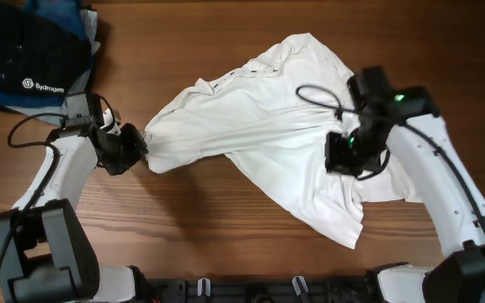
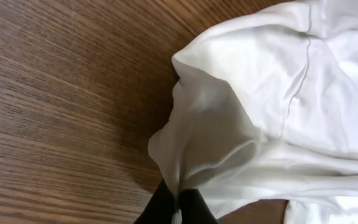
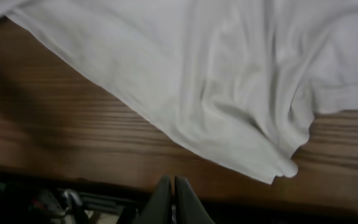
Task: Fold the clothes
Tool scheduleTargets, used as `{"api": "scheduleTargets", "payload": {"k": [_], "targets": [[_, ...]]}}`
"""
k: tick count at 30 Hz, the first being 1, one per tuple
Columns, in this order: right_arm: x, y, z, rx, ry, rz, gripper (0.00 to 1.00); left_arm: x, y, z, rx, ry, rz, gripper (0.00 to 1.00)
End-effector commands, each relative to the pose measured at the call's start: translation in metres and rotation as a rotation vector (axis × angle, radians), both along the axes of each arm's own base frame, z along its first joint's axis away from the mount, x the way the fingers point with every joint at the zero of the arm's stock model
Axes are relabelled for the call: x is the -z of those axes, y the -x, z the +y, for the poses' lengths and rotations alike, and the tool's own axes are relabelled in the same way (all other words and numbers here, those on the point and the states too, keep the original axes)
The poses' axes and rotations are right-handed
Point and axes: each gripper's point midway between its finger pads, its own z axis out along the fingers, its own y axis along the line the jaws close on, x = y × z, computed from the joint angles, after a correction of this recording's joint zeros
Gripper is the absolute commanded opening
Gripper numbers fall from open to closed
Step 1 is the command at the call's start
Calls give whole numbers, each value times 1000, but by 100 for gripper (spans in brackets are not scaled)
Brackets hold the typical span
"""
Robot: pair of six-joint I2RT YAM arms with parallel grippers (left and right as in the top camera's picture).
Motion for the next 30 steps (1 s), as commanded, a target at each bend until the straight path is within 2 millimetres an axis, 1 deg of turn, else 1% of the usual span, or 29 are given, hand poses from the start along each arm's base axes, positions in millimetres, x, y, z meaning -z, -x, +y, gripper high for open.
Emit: {"api": "scheduleTargets", "payload": {"k": [1, 5, 6, 7, 8, 11, 14, 17, 19, 21, 25, 30], "targets": [[15, 29, -4, 43, 9, 32, 4, -10, -5, -1, 38, -8, -40, 4], [32, 60, -11, 65, 22, 67, 4, -10, -5, -1, 38, -8, -41, 4], [33, 69, -9, 80, 0, 80, 4, -10, -5, -1, 38, -8, -41, 4], [30, 74, -4, 79, -40, 78, 4, -10, -5, -1, 38, -8, -41, 4], [29, 77, -4, 80, -46, 74, 4, -10, -5, -1, 38, -8, -42, 4], [23, 94, -8, 117, -34, 92, 4, -10, -5, -1, 38, -8, -42, 4], [20, 107, -11, 146, -30, 102, 4, -10, -5, -1, 38, -8, -42, 4], [23, 121, -11, 182, -41, 128, 4, -10, -5, -1, 38, -8, -42, 4], [32, 132, -7, 184, -72, 160, 4, -10, -5, -1, 38, -8, -42, 4], [35, 131, -1, 201, -109, 171, 4, -10, -5, -1, 38, -8, -42, 4], [47, 129, 0, 216, -101, 190, 4, -11, -5, -3, 42, 4, -44, 4], [74, 122, 0, 190, -90, 202, 4, -12, -6, -4, 46, 11, -51, 4]]}}
